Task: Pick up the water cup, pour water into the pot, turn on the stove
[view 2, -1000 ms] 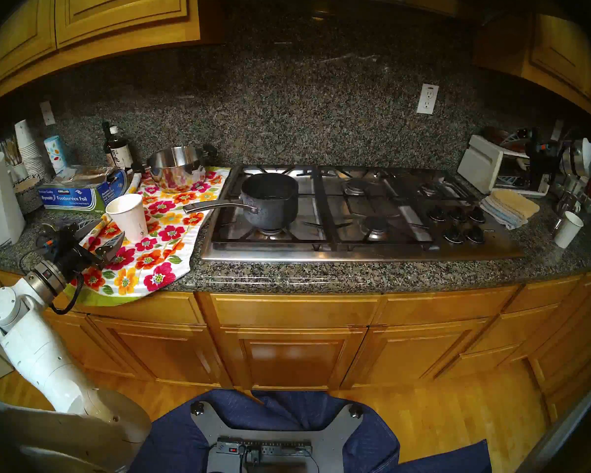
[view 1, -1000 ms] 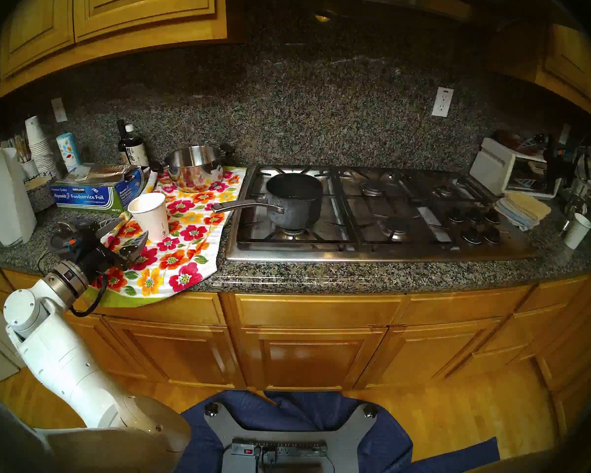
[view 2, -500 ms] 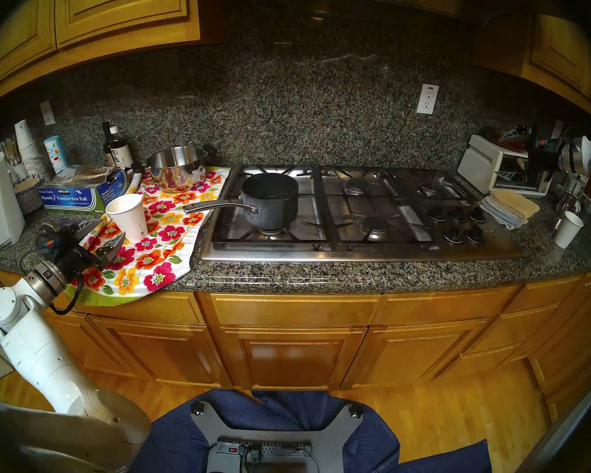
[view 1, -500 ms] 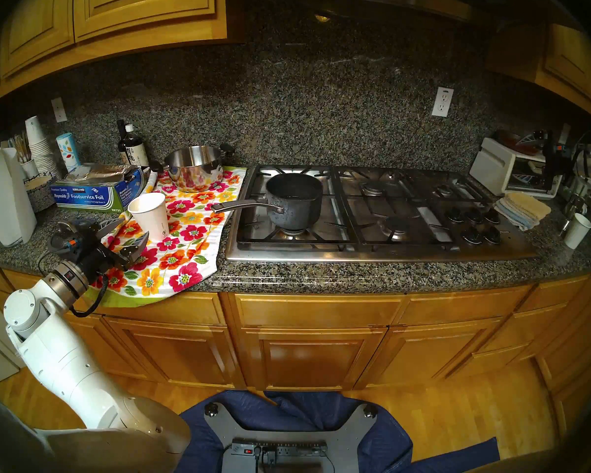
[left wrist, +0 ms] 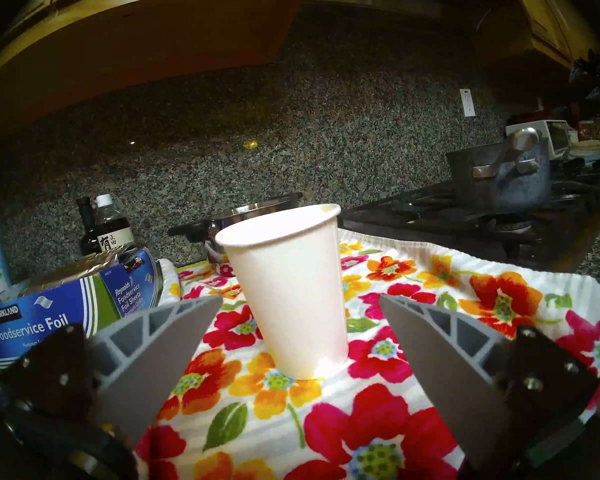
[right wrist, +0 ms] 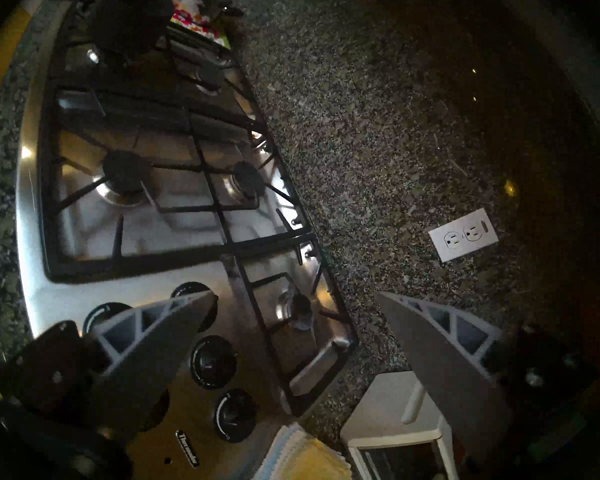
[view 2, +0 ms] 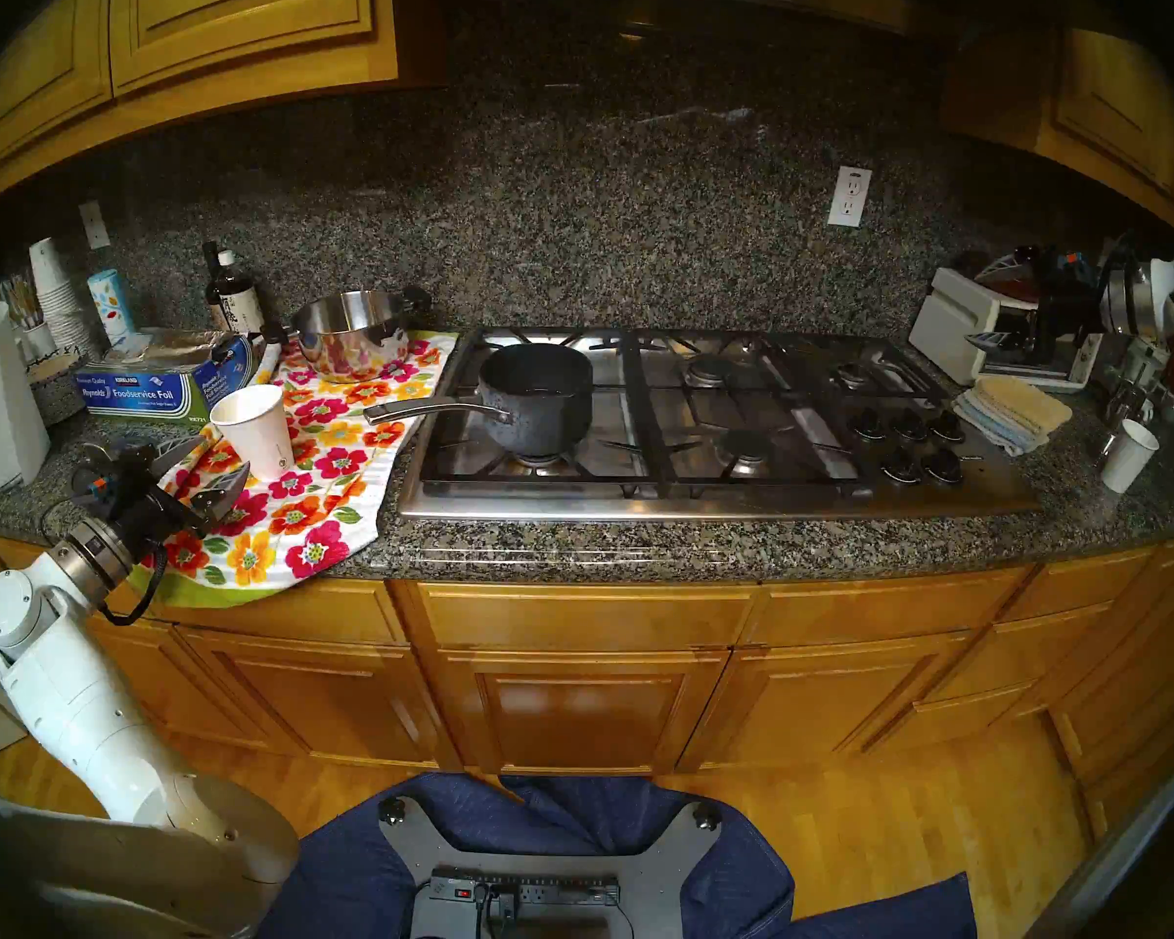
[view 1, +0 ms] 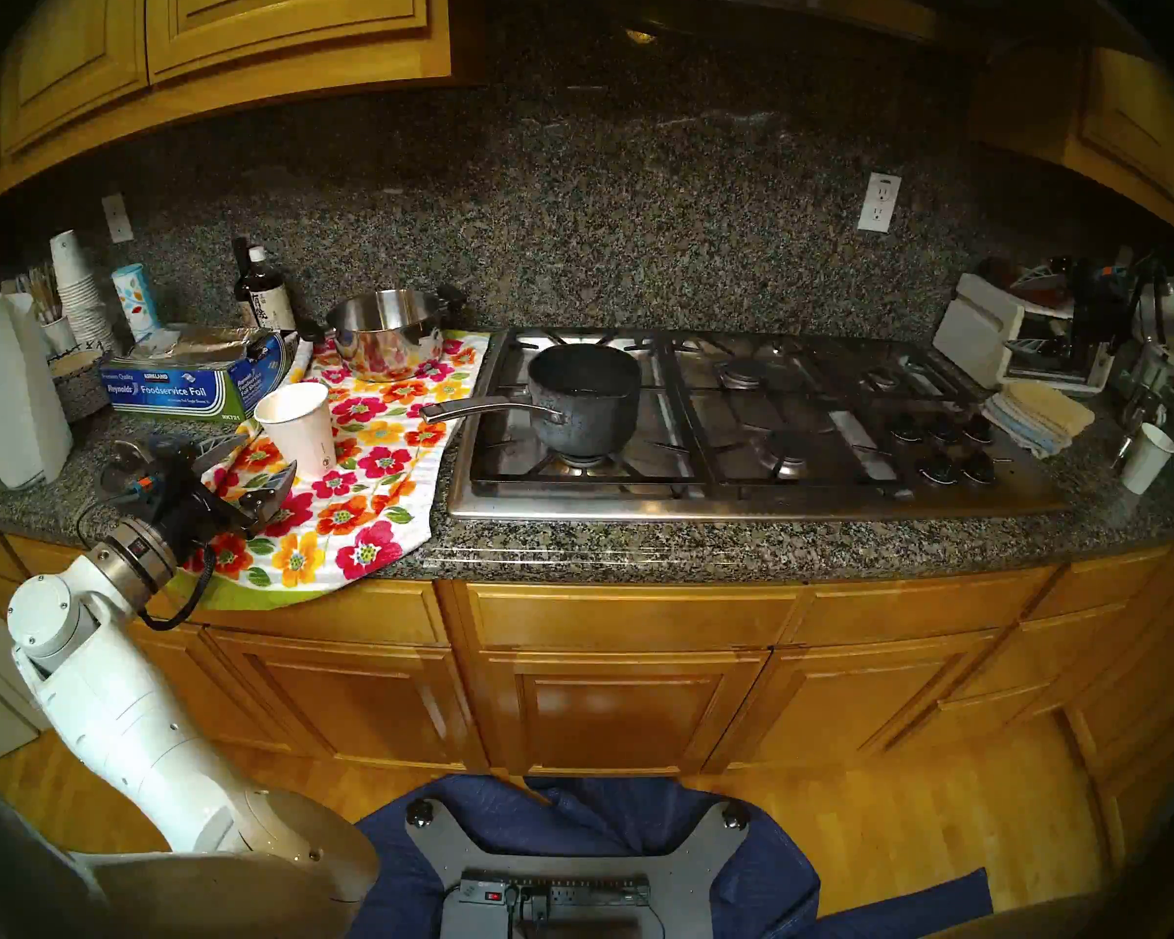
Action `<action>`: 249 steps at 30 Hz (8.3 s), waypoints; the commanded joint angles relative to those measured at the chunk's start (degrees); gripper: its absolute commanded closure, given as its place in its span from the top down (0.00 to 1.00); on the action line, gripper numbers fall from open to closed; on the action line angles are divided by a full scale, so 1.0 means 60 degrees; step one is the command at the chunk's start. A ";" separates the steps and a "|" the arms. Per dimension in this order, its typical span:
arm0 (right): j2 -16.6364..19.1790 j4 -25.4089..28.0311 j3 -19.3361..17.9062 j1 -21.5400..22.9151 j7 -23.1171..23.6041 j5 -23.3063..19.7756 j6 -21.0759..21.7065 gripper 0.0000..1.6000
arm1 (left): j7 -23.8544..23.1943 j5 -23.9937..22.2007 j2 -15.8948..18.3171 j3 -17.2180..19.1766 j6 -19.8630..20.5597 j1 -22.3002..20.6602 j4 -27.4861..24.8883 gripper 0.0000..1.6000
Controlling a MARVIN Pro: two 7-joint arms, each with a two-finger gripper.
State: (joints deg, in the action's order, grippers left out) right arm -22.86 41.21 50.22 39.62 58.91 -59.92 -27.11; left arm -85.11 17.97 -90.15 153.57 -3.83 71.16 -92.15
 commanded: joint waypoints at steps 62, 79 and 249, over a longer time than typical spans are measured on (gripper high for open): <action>-0.0769 -0.0817 -0.0569 -0.1231 0.1052 -0.2917 0.4546 1.00 | 0.0018 -0.0337 0.0146 -0.0076 -0.0008 -0.0128 -0.0201 1.00; -0.0814 -0.0909 -0.0557 -0.1282 0.1110 -0.2981 0.4501 1.00 | 0.0018 -0.0349 0.0152 -0.0086 -0.0006 -0.0118 -0.0201 1.00; 0.0938 0.5241 0.0256 -0.0679 -0.6030 -0.4505 0.9293 1.00 | 0.0018 -0.0397 0.0174 -0.0120 0.0004 -0.0080 -0.0198 1.00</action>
State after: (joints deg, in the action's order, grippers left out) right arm -16.60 73.11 52.79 35.10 22.55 -86.66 30.16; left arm -85.11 16.87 -89.67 152.89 -3.82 71.91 -92.15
